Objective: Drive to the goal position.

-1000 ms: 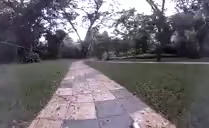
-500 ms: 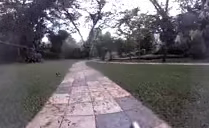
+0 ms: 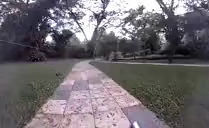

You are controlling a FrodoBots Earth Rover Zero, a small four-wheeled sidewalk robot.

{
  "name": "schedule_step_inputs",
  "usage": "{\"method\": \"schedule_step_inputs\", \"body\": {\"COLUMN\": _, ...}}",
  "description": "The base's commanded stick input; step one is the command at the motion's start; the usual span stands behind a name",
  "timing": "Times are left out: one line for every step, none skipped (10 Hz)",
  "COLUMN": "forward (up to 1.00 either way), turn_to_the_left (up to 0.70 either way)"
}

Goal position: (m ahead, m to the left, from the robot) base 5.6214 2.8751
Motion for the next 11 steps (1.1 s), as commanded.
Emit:
{"method": "schedule_step_inputs", "body": {"forward": 0.7, "turn_to_the_left": 0.15}}
{"method": "schedule_step_inputs", "body": {"forward": 0.7, "turn_to_the_left": 0.11}}
{"method": "schedule_step_inputs", "body": {"forward": 0.7, "turn_to_the_left": 0.01}}
{"method": "schedule_step_inputs", "body": {"forward": 0.7, "turn_to_the_left": 0.01}}
{"method": "schedule_step_inputs", "body": {"forward": 0.7, "turn_to_the_left": 0.01}}
{"method": "schedule_step_inputs", "body": {"forward": 0.7, "turn_to_the_left": 0.01}}
{"method": "schedule_step_inputs", "body": {"forward": 0.7, "turn_to_the_left": 0.01}}
{"method": "schedule_step_inputs", "body": {"forward": 0.7, "turn_to_the_left": 0.01}}
{"method": "schedule_step_inputs", "body": {"forward": 0.7, "turn_to_the_left": 0.01}}
{"method": "schedule_step_inputs", "body": {"forward": 0.7, "turn_to_the_left": 0.01}}
{"method": "schedule_step_inputs", "body": {"forward": 0.7, "turn_to_the_left": 0.01}}
